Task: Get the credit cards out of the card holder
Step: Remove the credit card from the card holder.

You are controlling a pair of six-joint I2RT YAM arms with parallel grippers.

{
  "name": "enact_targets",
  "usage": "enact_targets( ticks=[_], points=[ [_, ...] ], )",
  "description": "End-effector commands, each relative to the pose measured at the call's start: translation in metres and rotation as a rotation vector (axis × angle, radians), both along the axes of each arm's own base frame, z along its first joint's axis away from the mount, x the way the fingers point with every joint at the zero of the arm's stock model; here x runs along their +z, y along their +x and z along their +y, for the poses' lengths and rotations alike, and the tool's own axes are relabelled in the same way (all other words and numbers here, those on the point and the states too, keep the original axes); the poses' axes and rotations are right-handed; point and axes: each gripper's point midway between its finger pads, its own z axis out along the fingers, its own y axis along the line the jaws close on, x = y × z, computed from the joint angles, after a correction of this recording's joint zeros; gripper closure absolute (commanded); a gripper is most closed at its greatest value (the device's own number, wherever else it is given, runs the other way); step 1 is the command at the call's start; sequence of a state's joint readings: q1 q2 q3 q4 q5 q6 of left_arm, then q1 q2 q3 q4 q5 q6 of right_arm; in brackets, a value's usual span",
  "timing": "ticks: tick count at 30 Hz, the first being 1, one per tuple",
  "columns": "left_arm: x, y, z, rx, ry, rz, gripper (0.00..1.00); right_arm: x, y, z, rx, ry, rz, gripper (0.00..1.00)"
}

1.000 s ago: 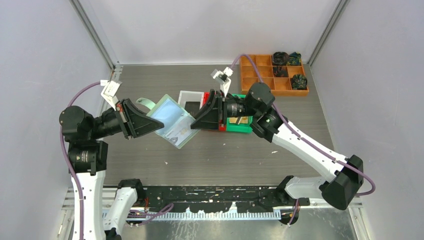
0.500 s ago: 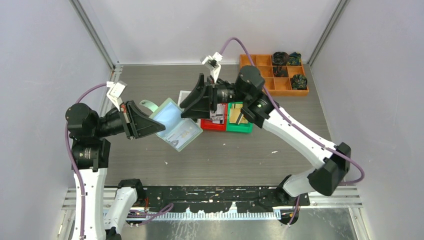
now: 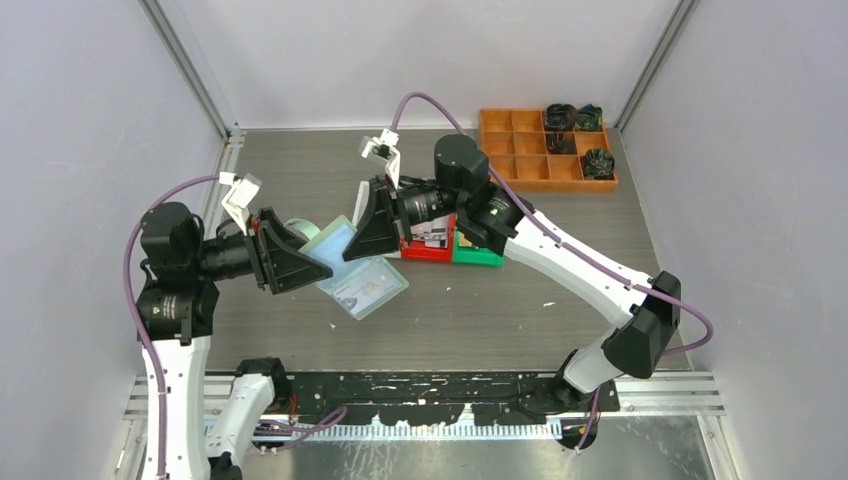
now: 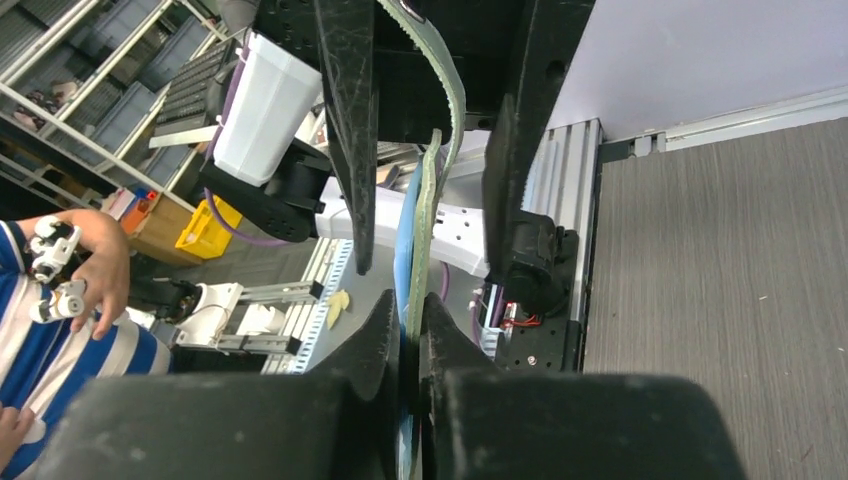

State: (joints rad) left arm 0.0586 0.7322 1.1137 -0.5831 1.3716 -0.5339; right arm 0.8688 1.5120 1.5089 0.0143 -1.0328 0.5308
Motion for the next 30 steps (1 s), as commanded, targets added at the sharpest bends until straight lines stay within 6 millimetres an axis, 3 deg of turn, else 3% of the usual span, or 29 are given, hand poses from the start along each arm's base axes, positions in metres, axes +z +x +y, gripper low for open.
enact_targets(
  ticks=[1, 2, 4, 10, 15, 20, 26, 30],
  points=[
    [-0.008, 0.019, 0.008, 0.138, 0.090, -0.047, 0.26, 0.034, 0.004, -0.002, -0.084, 0.095, -0.061, 0.99],
    [-0.012, 0.025, 0.010, 0.169, 0.101, -0.033, 0.13, 0.041, 0.009, -0.003, -0.136, 0.124, -0.047, 0.99],
    [-0.015, 0.024, 0.009, 0.164, 0.087, -0.010, 0.01, 0.054, 0.021, -0.003, -0.239, 0.199, -0.013, 0.99],
    [-0.003, 0.007, 0.002, 0.113, -0.014, -0.036, 0.00, 0.097, 0.043, -0.031, -0.455, 0.538, 0.118, 0.99],
    [-0.010, -0.001, 0.000, 0.104, -0.044, 0.004, 0.05, 0.113, 0.047, -0.049, -0.524, 0.744, 0.206, 0.99],
    [-0.003, 0.007, 0.000, 0.138, -0.078, 0.000, 0.22, 0.106, 0.039, -0.034, -0.558, 0.782, 0.223, 0.99],
    [0.006, 0.022, 0.002, 0.171, -0.083, -0.004, 0.58, 0.095, 0.032, -0.028, -0.561, 0.776, 0.242, 0.99],
    [0.009, 0.025, 0.003, 0.179, -0.088, -0.004, 0.63, 0.087, 0.033, -0.031, -0.581, 0.750, 0.242, 0.99]
  ],
)
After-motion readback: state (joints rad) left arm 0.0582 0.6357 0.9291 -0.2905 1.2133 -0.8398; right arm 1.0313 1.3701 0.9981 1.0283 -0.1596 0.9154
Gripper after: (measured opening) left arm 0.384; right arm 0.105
